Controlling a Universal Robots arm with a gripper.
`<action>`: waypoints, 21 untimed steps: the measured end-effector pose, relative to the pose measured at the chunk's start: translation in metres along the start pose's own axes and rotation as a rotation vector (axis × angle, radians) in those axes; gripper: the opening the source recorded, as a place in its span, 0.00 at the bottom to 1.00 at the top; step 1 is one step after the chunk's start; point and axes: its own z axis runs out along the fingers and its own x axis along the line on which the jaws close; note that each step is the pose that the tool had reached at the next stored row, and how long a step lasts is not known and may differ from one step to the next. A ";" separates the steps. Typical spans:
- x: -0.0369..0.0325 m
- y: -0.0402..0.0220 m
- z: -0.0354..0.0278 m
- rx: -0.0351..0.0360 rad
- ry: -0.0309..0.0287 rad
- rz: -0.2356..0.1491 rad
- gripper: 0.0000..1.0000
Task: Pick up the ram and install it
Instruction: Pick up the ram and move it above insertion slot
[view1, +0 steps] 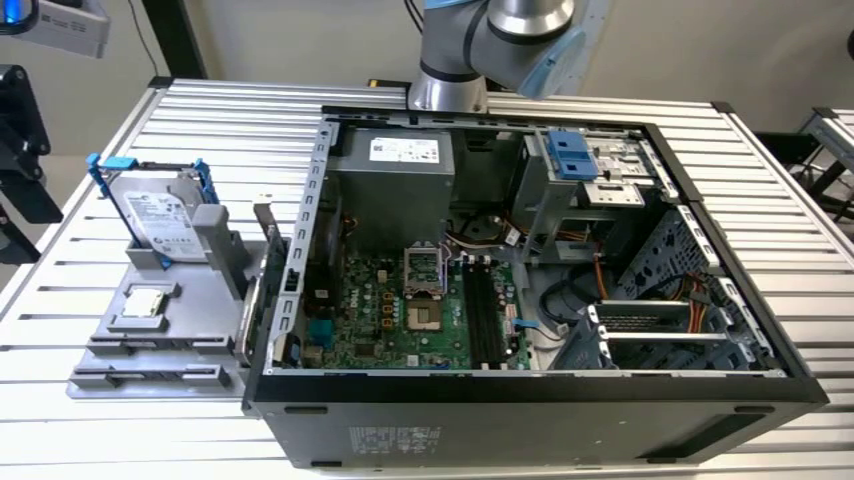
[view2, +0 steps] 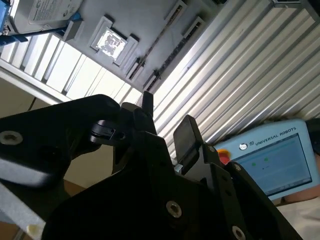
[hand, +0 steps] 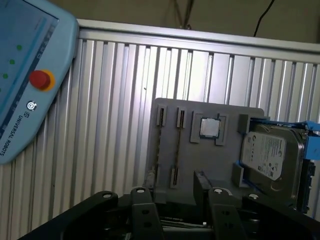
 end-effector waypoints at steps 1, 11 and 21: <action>0.0000 0.0000 0.0005 -0.0001 -0.0005 0.013 1.00; 0.0003 -0.0004 0.0128 0.0058 -0.0277 0.040 1.00; 0.0001 -0.0010 0.0256 0.0142 -0.0329 0.057 1.00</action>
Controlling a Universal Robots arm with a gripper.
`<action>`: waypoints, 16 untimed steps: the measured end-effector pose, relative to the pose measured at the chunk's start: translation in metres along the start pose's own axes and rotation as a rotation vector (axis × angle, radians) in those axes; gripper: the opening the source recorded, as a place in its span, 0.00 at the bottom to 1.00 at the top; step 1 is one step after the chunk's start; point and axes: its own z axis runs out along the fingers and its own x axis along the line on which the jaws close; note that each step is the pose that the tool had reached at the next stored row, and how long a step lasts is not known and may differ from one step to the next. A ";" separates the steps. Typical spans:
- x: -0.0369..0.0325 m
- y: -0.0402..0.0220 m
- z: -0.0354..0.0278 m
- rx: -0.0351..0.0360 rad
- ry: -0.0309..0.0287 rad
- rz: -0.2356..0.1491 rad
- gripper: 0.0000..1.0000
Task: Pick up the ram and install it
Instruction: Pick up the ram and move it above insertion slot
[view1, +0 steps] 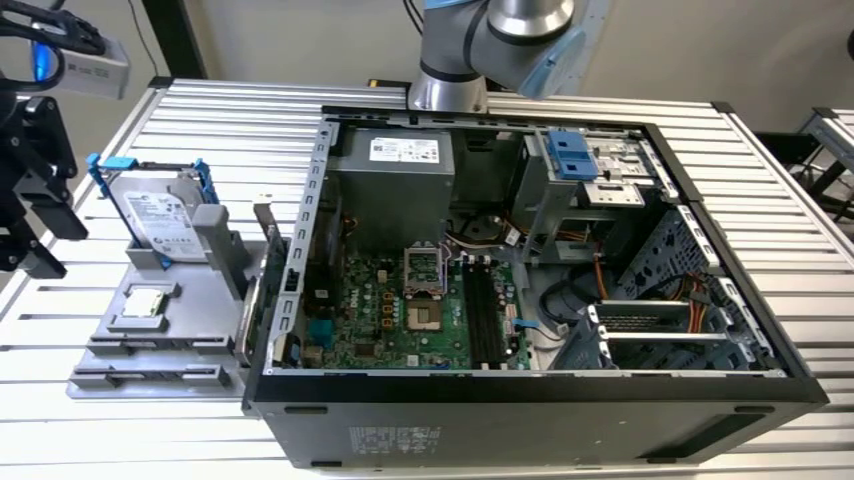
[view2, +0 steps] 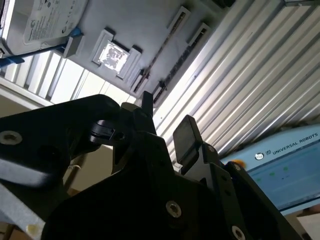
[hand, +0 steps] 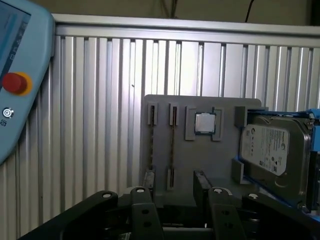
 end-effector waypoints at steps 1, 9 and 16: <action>0.0000 0.0000 0.0010 0.0001 0.0000 0.000 1.00; 0.0001 -0.0001 0.0067 0.0001 0.0004 0.000 1.00; 0.0003 -0.0003 0.0134 0.0002 0.0005 0.001 1.00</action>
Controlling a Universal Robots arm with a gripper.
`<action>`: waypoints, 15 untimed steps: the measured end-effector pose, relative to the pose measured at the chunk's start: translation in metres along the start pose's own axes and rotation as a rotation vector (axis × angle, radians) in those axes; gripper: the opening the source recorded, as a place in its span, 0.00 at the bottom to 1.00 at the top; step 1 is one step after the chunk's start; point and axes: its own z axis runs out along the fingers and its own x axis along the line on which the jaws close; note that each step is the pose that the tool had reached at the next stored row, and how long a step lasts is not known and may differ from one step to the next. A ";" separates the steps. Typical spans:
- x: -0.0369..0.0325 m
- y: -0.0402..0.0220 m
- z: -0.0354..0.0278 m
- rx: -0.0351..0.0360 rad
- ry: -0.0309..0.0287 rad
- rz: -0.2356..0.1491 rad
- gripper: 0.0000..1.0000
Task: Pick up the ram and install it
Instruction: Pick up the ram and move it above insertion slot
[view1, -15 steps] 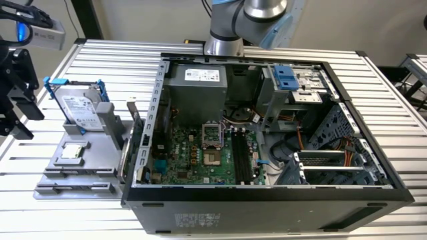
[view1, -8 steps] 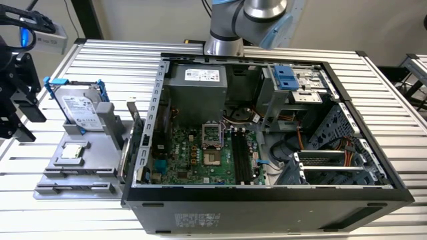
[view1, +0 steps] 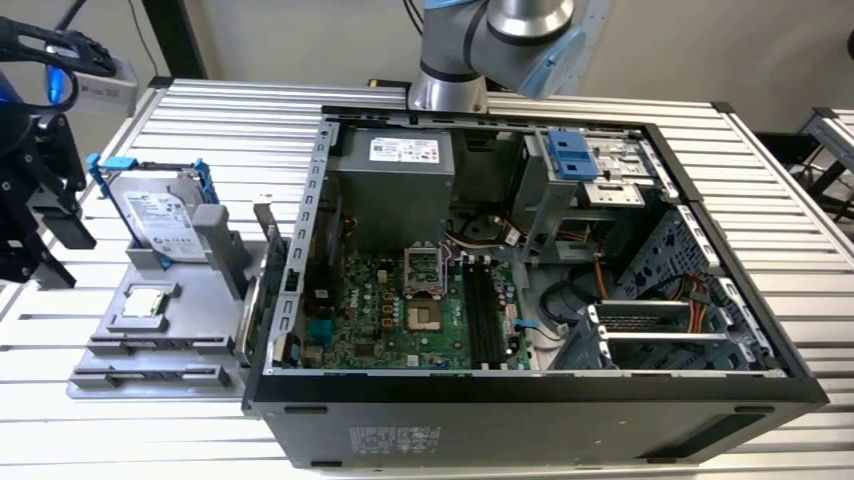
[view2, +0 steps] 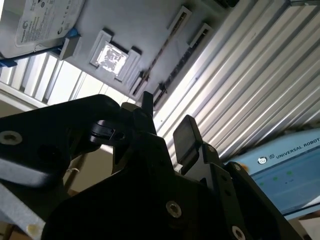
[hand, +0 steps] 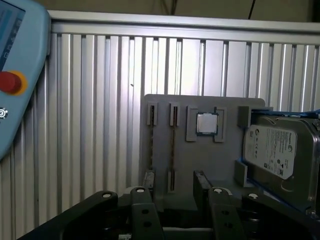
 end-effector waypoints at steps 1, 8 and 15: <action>0.0001 0.0000 0.0015 0.0000 0.0000 0.000 1.00; 0.0004 -0.0003 0.0128 0.0000 0.0027 0.000 1.00; 0.0006 0.0007 0.0226 0.0039 0.0032 0.000 1.00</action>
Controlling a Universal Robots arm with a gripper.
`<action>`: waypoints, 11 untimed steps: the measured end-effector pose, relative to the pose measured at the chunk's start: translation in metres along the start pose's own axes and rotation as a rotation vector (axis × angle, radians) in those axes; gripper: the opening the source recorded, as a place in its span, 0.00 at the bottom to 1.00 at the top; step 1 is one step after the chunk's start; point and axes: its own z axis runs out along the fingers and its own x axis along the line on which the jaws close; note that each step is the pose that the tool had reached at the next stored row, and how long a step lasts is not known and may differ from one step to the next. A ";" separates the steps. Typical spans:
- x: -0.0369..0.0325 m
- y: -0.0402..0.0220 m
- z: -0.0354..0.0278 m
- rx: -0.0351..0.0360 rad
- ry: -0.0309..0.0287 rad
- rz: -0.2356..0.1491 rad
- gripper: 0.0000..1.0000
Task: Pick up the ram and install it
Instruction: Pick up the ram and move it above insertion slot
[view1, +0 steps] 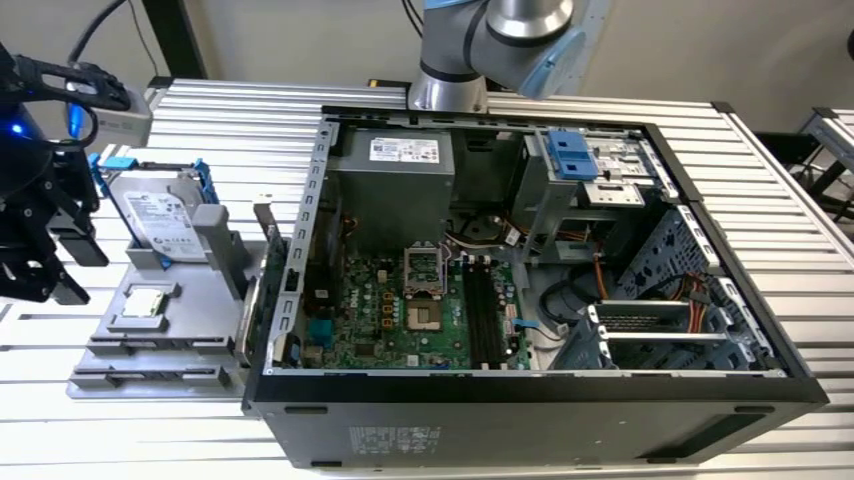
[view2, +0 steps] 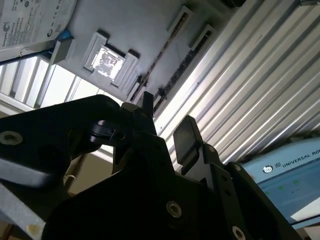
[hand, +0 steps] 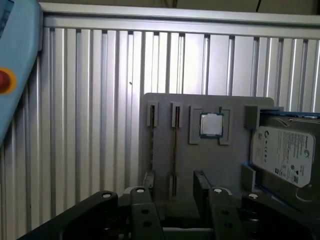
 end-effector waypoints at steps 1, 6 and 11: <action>0.0001 0.0003 0.0012 0.0003 0.0001 0.000 1.00; 0.0003 0.0008 0.0077 0.0003 0.0015 0.000 1.00; 0.0014 0.0008 0.0143 0.0001 0.0025 0.000 1.00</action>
